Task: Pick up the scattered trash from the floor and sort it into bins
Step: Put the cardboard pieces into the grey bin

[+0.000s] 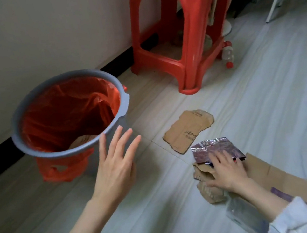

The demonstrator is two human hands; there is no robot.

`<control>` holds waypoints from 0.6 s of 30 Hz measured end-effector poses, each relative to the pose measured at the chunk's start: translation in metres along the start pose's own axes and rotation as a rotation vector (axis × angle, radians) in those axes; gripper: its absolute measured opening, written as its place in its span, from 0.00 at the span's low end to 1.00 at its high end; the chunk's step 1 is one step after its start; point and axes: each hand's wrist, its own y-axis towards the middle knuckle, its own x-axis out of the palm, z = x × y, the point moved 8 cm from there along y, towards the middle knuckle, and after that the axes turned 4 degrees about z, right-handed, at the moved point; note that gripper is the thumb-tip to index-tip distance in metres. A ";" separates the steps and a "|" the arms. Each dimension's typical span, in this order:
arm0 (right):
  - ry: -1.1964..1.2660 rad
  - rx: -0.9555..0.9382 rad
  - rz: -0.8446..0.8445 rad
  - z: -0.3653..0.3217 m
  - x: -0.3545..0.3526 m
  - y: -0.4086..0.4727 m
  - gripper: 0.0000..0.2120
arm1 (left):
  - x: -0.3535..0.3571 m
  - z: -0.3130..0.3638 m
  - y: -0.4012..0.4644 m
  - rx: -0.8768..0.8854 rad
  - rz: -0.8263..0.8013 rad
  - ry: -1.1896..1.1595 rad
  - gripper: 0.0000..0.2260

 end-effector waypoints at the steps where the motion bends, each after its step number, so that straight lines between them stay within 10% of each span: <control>1: -0.046 -0.008 -0.024 0.000 0.011 0.001 0.46 | 0.008 0.006 0.000 0.020 -0.031 -0.009 0.23; 8: -0.162 -0.052 0.231 0.003 0.008 0.021 0.28 | 0.088 0.045 -0.019 0.142 -0.362 -0.127 0.21; 18: 0.007 -0.192 0.511 0.024 0.013 0.039 0.29 | 0.235 0.064 0.019 0.084 -0.823 -0.038 0.30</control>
